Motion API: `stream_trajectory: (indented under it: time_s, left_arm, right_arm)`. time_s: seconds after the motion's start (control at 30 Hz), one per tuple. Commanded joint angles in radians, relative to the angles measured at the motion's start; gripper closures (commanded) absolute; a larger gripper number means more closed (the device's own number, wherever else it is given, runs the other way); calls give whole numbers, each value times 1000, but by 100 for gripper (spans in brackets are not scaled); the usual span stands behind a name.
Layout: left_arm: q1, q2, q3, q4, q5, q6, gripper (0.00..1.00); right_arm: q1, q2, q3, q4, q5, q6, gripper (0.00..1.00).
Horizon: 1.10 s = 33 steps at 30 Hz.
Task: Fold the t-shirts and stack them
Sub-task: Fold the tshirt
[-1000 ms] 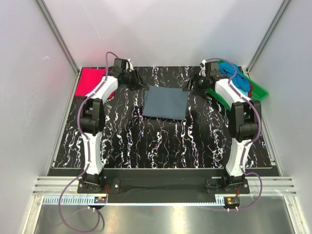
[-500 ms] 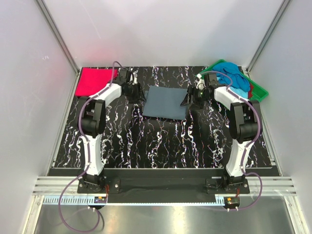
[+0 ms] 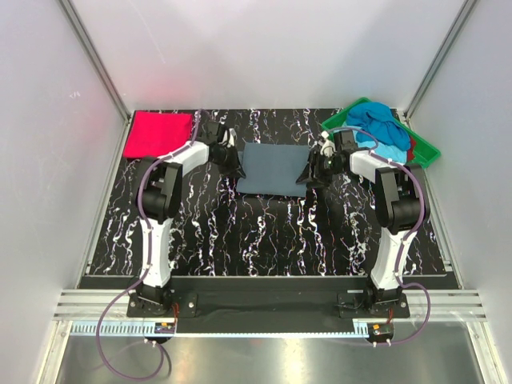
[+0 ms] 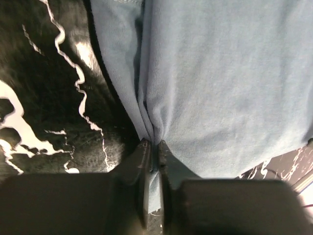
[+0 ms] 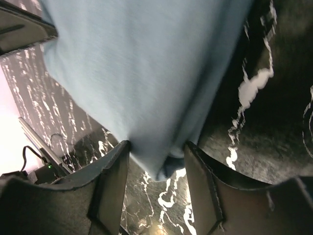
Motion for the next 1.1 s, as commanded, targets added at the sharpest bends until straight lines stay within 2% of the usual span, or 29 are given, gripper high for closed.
stream_trajectory:
  time_s: [0.0, 0.1, 0.23, 0.27, 0.3, 0.4, 0.47, 0.6, 0.77, 1.07]
  left_arm:
    - [1, -65, -39, 16, -9, -26, 98]
    - [1, -82, -50, 29, -26, -43, 100]
    - [12, -58, -59, 46, 24, -86, 100]
    - [14, -59, -66, 46, 30, -95, 95]
    - [12, -67, -78, 46, 32, -107, 74]
    - [12, -131, -86, 38, 6, -107, 51]
    - [12, -153, -73, 29, -78, -101, 45]
    - [-3, -145, -23, 39, -242, -48, 41]
    - [-9, -61, 89, 36, -233, -38, 41]
    - [-9, 60, 184, 26, -227, -46, 41]
  right_arm:
    - [-1, -30, -34, 45, 24, 13, 45]
    - [1, -19, -40, 71, 24, 31, 45]
    - [2, -21, -51, 81, 36, 48, 44]
    - [1, -28, -57, 85, 42, 48, 43]
    - [1, -40, -62, 82, 47, 42, 44]
    - [1, -71, -63, 71, 58, 30, 43]
    - [1, -97, -63, 66, 75, 31, 41]
    - [-1, -104, -45, 65, 90, 45, 33]
    - [-1, -74, -7, 66, 102, 53, 31]
    - [1, -58, 36, 63, 127, 39, 31]
